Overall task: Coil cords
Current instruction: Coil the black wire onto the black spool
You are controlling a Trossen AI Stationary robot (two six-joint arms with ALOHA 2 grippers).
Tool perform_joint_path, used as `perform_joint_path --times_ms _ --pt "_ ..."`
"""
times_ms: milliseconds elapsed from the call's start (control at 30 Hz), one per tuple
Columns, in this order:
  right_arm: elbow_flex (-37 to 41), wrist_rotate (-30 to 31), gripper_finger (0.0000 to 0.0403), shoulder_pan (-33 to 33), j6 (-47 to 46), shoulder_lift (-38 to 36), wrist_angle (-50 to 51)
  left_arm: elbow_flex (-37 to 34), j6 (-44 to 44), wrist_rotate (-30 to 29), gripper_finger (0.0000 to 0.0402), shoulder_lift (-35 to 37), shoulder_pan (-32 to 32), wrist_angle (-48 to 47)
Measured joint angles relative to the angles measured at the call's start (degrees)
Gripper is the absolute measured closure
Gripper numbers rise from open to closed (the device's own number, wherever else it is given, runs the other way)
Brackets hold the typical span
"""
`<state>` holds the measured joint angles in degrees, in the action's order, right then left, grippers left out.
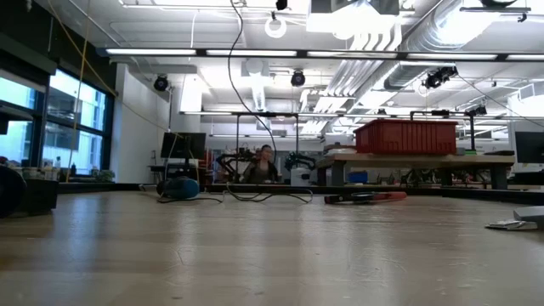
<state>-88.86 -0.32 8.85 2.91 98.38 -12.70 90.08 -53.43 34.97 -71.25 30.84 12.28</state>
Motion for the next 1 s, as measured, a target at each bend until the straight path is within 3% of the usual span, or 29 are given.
perform_joint_path --times_ms 133,333,533,800,1000 --pt "0.0 0.8 0.0399 -1.7 -0.5 -1.8 3.1 0.0 5.1 -0.3 0.0401 0.8 1.6 -2.9" --pt "0.0 1.0 0.0401 -5.5 -0.1 -7.1 13.7 0.0 11.7 -3.7 0.0401 4.6 6.4 -16.5" --pt "-0.1 5.3 0.0402 -7.6 1.1 -12.1 19.1 0.0 9.0 -1.4 0.0401 7.2 7.8 -26.3" --pt "-0.1 9.2 0.0402 -5.3 2.6 -17.4 20.4 0.0 2.7 1.2 0.0402 8.5 3.5 -39.4" --pt "0.0 9.2 0.0402 -1.1 2.6 -18.2 20.5 0.0 0.1 1.2 0.0402 5.8 -2.3 -38.4"
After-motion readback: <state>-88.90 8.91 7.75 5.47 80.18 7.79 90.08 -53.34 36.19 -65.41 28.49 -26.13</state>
